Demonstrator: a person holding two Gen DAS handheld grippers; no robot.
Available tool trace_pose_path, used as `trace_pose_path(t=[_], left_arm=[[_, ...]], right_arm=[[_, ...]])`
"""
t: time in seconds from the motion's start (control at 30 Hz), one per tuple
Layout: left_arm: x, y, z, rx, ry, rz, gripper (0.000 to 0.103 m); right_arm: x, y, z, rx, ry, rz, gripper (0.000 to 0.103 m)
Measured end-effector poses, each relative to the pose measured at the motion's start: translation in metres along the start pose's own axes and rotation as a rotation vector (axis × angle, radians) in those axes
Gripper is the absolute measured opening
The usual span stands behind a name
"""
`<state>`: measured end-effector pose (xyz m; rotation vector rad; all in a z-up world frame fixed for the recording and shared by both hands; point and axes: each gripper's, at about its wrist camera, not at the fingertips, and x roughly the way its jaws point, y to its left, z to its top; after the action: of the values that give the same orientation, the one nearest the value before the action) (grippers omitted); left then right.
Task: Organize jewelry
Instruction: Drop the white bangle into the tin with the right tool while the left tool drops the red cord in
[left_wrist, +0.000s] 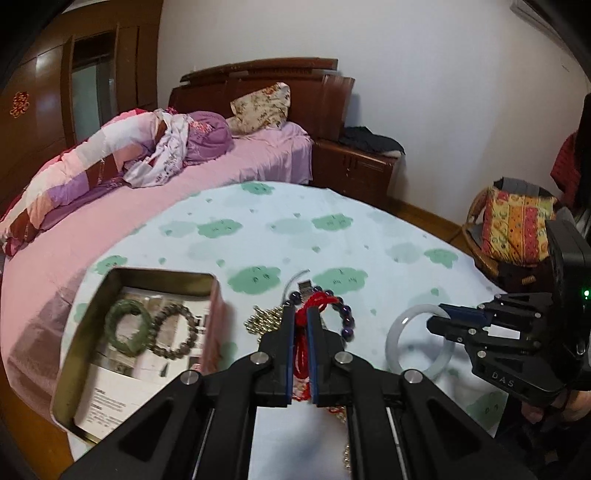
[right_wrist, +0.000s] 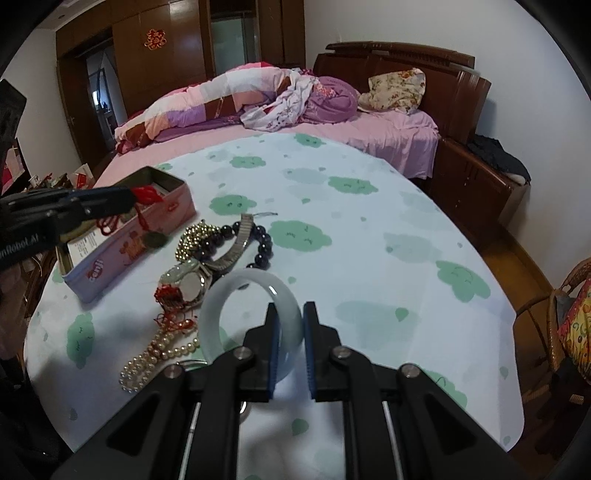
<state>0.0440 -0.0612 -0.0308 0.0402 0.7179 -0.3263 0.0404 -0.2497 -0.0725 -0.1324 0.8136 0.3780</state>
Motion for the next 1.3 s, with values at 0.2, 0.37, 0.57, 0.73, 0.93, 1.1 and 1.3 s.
trace_pose_path(t=[0.2, 0.37, 0.57, 0.73, 0.93, 1.1, 1.3], left_arm=[[-0.014, 0.014, 0.008, -0.014, -0.035, 0.030, 0.005], [-0.023, 0.027, 0.010, -0.025, -0.055, 0.059, 0.005], [-0.035, 0.047, 0.013, -0.055, -0.075, 0.092, 0.005], [-0.045, 0.068, 0.014, -0.078, -0.093, 0.137, 0.005], [-0.051, 0.095, 0.012, -0.116, -0.098, 0.187, 0.005], [-0.053, 0.112, 0.010, -0.142, -0.096, 0.215, 0.005], [-0.050, 0.122, 0.009, -0.157, -0.091, 0.227, 0.005]], right_arm=[[-0.007, 0.002, 0.009, -0.004, -0.025, 0.010, 0.014], [-0.010, 0.007, 0.018, -0.020, -0.043, 0.015, 0.014], [-0.011, 0.018, 0.033, -0.047, -0.058, 0.038, 0.014], [-0.015, 0.031, 0.048, -0.078, -0.076, 0.058, 0.014], [-0.017, 0.050, 0.070, -0.132, -0.098, 0.087, 0.014], [-0.017, 0.071, 0.089, -0.189, -0.118, 0.105, 0.014], [-0.013, 0.091, 0.107, -0.233, -0.132, 0.126, 0.014]])
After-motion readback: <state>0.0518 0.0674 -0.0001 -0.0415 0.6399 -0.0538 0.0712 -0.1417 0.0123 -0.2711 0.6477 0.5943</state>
